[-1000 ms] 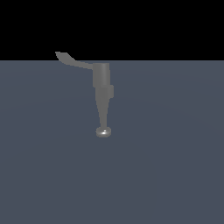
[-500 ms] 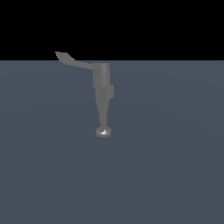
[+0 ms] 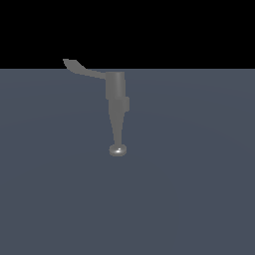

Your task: Turn on the faucet by rotating a designated handle.

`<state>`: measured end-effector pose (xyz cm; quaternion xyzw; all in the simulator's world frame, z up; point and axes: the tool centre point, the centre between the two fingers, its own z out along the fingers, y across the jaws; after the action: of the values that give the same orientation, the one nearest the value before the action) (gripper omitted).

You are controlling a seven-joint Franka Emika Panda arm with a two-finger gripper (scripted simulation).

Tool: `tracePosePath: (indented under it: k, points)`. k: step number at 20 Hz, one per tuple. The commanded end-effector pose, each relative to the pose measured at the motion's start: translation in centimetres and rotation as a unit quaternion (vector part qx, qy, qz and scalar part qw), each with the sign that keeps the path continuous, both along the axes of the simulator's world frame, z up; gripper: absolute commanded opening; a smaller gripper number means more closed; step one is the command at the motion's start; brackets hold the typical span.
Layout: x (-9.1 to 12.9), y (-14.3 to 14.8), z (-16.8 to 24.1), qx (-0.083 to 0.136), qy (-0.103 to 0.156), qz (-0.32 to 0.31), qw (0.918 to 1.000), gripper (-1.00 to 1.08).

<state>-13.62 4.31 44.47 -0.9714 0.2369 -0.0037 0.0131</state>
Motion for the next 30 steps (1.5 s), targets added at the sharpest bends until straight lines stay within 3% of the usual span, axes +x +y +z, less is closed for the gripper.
tracePosePath:
  k: [1,8,15,22,30]
  points:
    - [1.1,0.6,-0.6,0.002,0.002,-0.028,0.9996,-1.0]
    - [3.9,2.2,-2.7,0.006,0.007,-0.106,0.9944,-1.0]
    - [6.6,3.9,-5.0,0.006,0.011,-0.183,0.983,-1.0]
    - [9.1,5.7,-7.6,0.004,0.014,-0.26,0.9655,-1.0]
    - [11.6,7.9,-10.8,-0.001,0.015,-0.345,0.9387,-1.0]
